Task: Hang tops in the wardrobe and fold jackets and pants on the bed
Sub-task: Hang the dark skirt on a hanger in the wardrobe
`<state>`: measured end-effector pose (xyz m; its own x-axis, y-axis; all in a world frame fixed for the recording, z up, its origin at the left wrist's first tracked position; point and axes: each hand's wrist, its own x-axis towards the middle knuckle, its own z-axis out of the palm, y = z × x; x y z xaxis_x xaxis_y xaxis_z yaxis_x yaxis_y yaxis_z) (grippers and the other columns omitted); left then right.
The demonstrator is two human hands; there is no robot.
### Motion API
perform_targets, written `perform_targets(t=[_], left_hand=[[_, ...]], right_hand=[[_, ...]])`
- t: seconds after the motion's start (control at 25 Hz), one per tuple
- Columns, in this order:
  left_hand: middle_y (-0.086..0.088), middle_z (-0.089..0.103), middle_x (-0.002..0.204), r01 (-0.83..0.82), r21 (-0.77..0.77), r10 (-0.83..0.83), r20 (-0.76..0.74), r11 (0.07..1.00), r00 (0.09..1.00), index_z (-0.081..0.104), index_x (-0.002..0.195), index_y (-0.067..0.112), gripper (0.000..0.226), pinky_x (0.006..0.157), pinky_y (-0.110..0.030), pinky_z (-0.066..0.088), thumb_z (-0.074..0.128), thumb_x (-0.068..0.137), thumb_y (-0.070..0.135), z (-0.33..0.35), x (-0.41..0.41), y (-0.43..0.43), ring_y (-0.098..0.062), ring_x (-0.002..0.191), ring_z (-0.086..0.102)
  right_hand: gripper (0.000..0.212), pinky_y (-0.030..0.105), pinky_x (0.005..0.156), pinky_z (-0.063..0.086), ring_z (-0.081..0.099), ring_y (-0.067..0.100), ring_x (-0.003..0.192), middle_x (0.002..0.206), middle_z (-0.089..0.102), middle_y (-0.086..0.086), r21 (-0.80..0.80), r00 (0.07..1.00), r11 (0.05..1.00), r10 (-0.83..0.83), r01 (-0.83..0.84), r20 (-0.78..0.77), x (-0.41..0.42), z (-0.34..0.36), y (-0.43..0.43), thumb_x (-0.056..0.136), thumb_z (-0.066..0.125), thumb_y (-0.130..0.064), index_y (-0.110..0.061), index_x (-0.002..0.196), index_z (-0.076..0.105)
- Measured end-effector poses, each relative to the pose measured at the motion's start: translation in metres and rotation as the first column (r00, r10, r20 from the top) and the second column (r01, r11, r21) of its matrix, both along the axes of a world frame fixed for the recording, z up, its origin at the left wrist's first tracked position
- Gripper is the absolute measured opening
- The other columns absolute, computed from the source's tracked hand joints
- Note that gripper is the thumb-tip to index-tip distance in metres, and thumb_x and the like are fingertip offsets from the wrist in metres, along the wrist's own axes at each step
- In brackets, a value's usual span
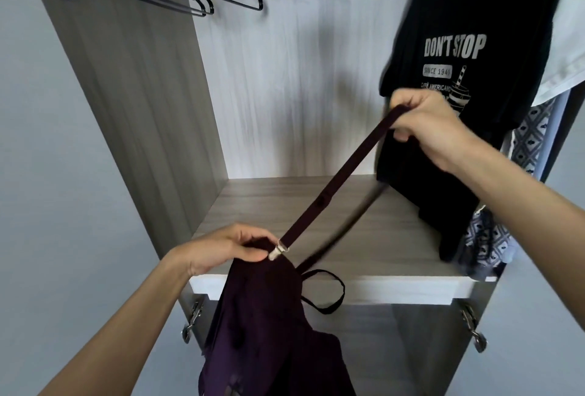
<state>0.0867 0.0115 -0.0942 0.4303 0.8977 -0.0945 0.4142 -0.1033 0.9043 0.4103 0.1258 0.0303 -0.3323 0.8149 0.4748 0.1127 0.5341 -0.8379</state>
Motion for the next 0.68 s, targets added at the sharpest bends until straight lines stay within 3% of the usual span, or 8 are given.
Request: perform_targets(t=[0.12, 0.24, 0.32, 0.36, 0.44, 0.52, 0.64, 0.68], left_hand=[[0.006, 0.068, 0.097, 0.070, -0.048, -0.076, -0.114, 0.996, 0.991, 0.071, 0.099, 0.019, 0.024, 0.091, -0.018, 0.042, 0.059, 0.094, -0.001, -0.008, -0.004, -0.004, -0.006, 0.097, 0.061], [-0.002, 0.068, 0.112, 0.188, -0.050, -0.194, -0.179, 0.981, 0.964, 0.071, 0.109, 0.017, 0.028, 0.102, -0.029, 0.040, 0.057, 0.095, -0.002, -0.004, 0.004, -0.005, -0.016, 0.112, 0.061], [-0.009, 0.062, 0.132, 0.252, 0.016, -0.251, -0.037, 0.968, 0.967, 0.056, 0.134, 0.008, 0.037, 0.112, -0.037, 0.038, 0.054, 0.098, 0.004, 0.015, 0.020, -0.008, -0.025, 0.129, 0.054], [-0.013, 0.062, 0.132, 0.230, 0.058, -0.235, 0.099, 0.972, 0.967, 0.050, 0.140, 0.006, 0.041, 0.112, -0.040, 0.040, 0.052, 0.099, 0.011, 0.029, 0.031, -0.010, -0.030, 0.129, 0.054], [-0.014, 0.071, 0.102, 0.058, 0.120, -0.098, 0.360, 0.991, 0.928, 0.061, 0.127, 0.006, 0.036, 0.096, -0.040, 0.052, 0.048, 0.099, 0.023, 0.064, 0.052, -0.015, -0.032, 0.102, 0.067], [-0.006, 0.065, 0.068, -0.109, 0.146, 0.028, 0.469, 0.983, 0.883, 0.074, 0.095, 0.010, 0.029, 0.065, -0.028, 0.053, 0.048, 0.096, 0.022, 0.090, 0.060, -0.017, -0.021, 0.062, 0.063], [-0.004, 0.058, 0.057, -0.162, 0.130, 0.079, 0.492, 0.978, 0.867, 0.072, 0.076, 0.013, 0.032, 0.050, -0.024, 0.046, 0.047, 0.093, 0.020, 0.094, 0.059, -0.018, -0.017, 0.045, 0.053], [-0.003, 0.058, 0.055, -0.171, 0.094, 0.100, 0.514, 0.981, 0.852, 0.073, 0.075, 0.012, 0.033, 0.049, -0.024, 0.045, 0.047, 0.093, 0.021, 0.093, 0.060, -0.020, -0.017, 0.044, 0.053]], right_hand=[[0.038, 0.017, 0.059, 0.040, 0.038, 0.000, 0.051, 0.051, 0.043, -0.014, 0.296, 0.963, 0.941, -0.217, 0.163, 0.160, -0.016, 0.020, 0.004, 0.078, 0.077, -0.005, -0.017, 0.061, 0.046], [0.028, 0.024, 0.062, 0.041, 0.042, 0.004, 0.054, 0.057, 0.048, -0.007, 0.363, 0.970, 0.928, -0.155, 0.079, 0.186, -0.054, 0.035, -0.019, 0.077, 0.083, -0.025, -0.017, 0.075, 0.057], [0.027, 0.027, 0.063, 0.042, 0.042, 0.007, 0.051, 0.056, 0.047, -0.004, 0.342, 0.966, 0.939, -0.049, -0.042, 0.255, -0.082, 0.038, -0.040, 0.077, 0.083, -0.029, -0.016, 0.084, 0.061], [0.027, 0.028, 0.066, 0.045, 0.042, 0.008, 0.051, 0.055, 0.047, -0.003, 0.340, 0.950, 0.935, -0.009, -0.102, 0.311, -0.094, 0.038, -0.048, 0.077, 0.083, -0.028, -0.016, 0.087, 0.062], [0.024, 0.036, 0.076, 0.051, 0.045, 0.007, 0.052, 0.055, 0.050, -0.002, 0.336, 0.917, 0.922, 0.045, -0.190, 0.395, -0.112, 0.034, -0.060, 0.077, 0.082, -0.024, -0.017, 0.091, 0.063], [0.019, 0.039, 0.078, 0.053, 0.052, 0.008, 0.053, 0.055, 0.056, -0.002, 0.339, 0.921, 0.919, 0.059, -0.200, 0.385, -0.117, 0.019, -0.061, 0.081, 0.077, -0.018, -0.018, 0.094, 0.064], [0.015, 0.017, 0.063, 0.041, 0.049, 0.002, 0.056, 0.062, 0.054, -0.007, 0.309, 0.950, 0.945, 0.008, -0.110, 0.313, -0.102, -0.038, -0.051, 0.086, 0.071, -0.013, -0.018, 0.099, 0.064], [0.017, 0.016, 0.064, 0.040, 0.050, 0.000, 0.062, 0.070, 0.056, -0.008, 0.239, 0.945, 0.965, 0.029, -0.112, 0.326, -0.092, -0.071, -0.049, 0.087, 0.071, -0.017, -0.018, 0.103, 0.063]])
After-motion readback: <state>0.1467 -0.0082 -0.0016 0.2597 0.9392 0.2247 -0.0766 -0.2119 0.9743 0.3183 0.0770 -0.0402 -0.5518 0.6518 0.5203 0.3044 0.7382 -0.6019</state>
